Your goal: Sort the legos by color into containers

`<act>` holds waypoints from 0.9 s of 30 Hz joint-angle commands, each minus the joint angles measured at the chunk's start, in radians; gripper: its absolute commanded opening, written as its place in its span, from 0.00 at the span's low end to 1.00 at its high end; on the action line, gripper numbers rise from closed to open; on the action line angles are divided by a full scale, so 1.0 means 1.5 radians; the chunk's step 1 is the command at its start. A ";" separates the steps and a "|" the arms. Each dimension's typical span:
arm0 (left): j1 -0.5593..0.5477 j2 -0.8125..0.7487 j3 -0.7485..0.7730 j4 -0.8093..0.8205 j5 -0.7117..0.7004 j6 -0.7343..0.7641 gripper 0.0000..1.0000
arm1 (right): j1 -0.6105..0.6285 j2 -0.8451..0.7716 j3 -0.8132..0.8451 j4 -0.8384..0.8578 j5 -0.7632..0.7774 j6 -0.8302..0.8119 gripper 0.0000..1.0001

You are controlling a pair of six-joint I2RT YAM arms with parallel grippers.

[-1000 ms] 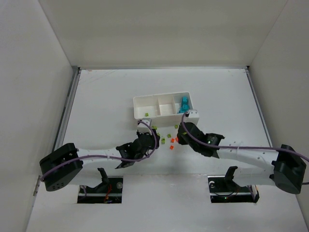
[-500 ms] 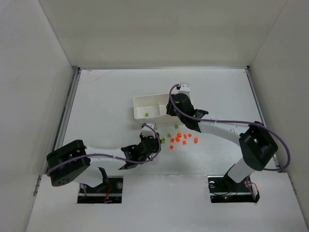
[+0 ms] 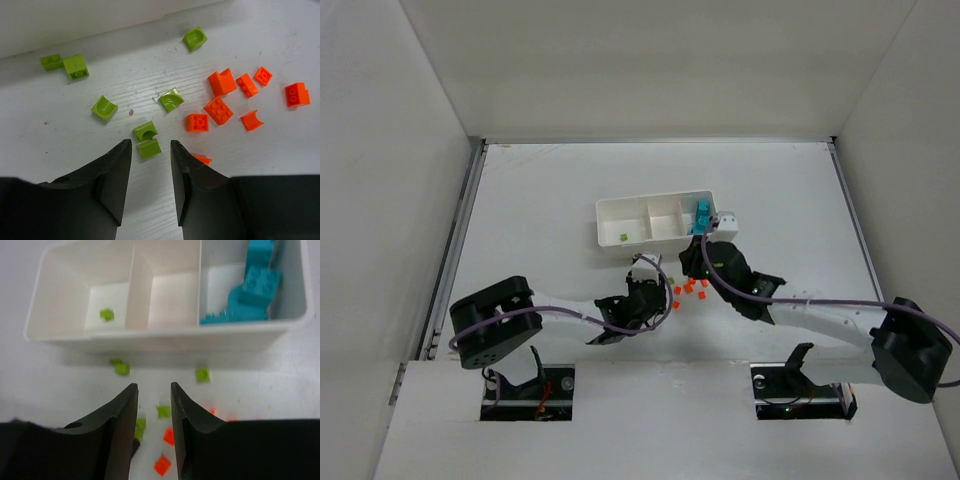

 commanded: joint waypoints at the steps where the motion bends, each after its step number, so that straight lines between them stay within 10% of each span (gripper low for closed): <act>1: -0.001 0.027 0.034 0.007 -0.021 0.010 0.34 | 0.033 -0.056 -0.071 0.006 0.038 0.065 0.38; 16: -0.004 0.104 0.074 -0.009 -0.056 0.020 0.22 | 0.161 -0.121 -0.172 -0.085 0.074 0.188 0.48; 27: 0.041 -0.134 0.002 -0.036 -0.031 0.023 0.20 | 0.181 0.009 -0.102 -0.056 0.071 0.126 0.53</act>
